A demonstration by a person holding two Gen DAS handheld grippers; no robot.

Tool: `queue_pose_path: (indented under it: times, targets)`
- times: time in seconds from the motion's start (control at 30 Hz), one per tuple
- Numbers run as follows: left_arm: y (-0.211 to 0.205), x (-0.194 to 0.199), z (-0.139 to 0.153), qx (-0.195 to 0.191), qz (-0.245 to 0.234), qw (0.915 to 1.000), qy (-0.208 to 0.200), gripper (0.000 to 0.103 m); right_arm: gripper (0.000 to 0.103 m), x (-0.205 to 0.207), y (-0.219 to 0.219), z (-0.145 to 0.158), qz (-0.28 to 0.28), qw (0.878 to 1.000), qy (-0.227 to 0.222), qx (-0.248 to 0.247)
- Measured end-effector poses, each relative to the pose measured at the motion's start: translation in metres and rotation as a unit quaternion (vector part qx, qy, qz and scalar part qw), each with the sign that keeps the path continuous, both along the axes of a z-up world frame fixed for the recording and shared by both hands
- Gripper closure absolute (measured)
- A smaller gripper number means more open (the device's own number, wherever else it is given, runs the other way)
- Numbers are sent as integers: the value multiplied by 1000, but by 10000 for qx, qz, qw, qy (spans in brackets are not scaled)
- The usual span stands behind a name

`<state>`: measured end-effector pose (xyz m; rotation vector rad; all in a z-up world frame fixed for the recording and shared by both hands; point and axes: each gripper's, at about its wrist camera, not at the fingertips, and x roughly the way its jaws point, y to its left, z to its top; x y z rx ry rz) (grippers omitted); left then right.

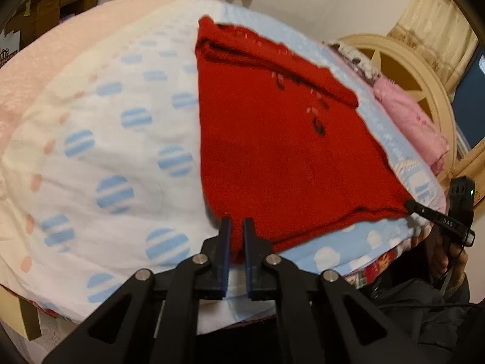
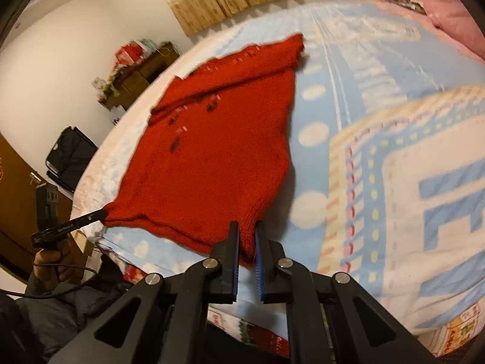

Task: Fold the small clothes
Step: 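Lift the hem with both grippers and fold it up onto the collar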

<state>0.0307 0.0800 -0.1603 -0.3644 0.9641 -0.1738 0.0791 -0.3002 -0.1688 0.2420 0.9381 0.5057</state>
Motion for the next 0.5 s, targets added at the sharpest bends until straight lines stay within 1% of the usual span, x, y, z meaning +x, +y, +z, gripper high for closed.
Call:
queue_pose_path:
  times: [0.13,0.2,0.37,0.47,0.5]
  targets:
    - [12,-4,17,-357,75,9983,-456,96,94,0,-11,15,-23,9988,-147,464]
    - [16,-4,21,-522,74,9969,-583,96,94,1,-16,21,-67,9975,-187,678]
    - [24,7,25,-966,119,9932,-645,96,95,8,-23,33,-134,9944,-235,1025]
    - [29,18,31,-1348,146,9882,-718,96,95,17,-26,43,-184,9916,-298,1243]
    - [30,19,33,-1400,146,9871,-767,96,95,21,-27,47,-195,9905,-314,1327]
